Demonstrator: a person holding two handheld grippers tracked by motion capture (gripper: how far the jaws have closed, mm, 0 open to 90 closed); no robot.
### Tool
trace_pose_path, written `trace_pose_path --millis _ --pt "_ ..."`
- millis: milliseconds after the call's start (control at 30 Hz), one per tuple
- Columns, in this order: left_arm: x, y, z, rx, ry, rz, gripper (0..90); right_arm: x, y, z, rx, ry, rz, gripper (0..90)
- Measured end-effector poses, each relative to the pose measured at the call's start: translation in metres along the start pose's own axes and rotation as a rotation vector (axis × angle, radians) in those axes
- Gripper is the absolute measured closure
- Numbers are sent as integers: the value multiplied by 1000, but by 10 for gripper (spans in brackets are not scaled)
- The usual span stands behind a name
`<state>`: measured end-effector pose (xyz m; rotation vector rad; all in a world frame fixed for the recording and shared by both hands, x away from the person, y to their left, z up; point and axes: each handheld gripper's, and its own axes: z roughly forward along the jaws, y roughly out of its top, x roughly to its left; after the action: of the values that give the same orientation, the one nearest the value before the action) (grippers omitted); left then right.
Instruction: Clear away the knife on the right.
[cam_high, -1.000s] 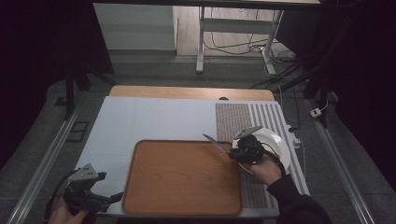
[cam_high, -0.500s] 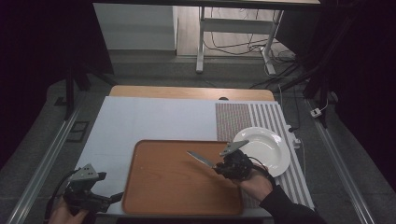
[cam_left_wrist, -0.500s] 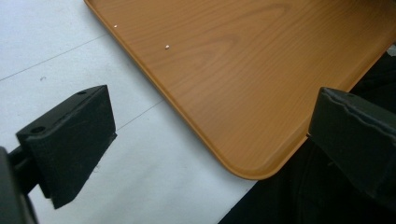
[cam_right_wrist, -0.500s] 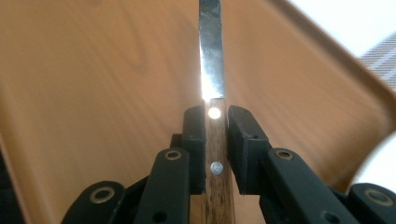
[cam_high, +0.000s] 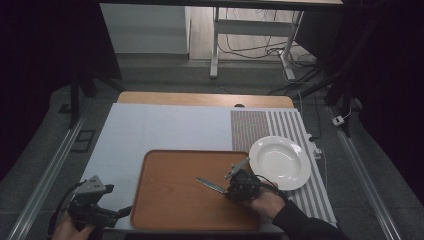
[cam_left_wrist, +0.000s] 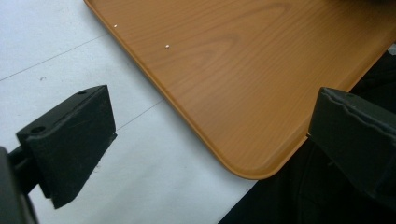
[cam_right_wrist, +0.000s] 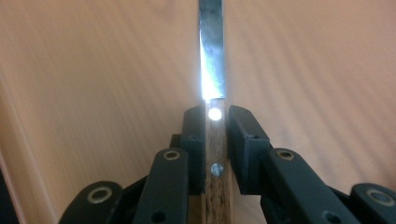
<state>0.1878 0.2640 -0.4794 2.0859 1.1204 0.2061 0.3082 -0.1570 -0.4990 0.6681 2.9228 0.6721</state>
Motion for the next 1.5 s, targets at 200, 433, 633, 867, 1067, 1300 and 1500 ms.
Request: trace_pose_path --millis 200,433,633,867,1067,1300,1500 --pt "0 0 0 5 0 0 8 -3 4 -11 -71 5 6 655" --pt "0 1 1 9 2 -1 8 6 18 -13 -105 54 -96 900" --pt "0 0 0 7 1 0 8 17 28 11 0 46 -189 900" --pt "0 0 0 7 1 0 8 -5 21 11 12 9 -116 900" --pt "0 0 0 6 2 2 8 -24 12 5 7 -17 -40 900" --pt "0 0 0 3 1 3 8 -35 1 -3 24 -39 8 900" --pt "0 0 0 2 2 5 9 -46 -13 -11 39 -48 51 900"
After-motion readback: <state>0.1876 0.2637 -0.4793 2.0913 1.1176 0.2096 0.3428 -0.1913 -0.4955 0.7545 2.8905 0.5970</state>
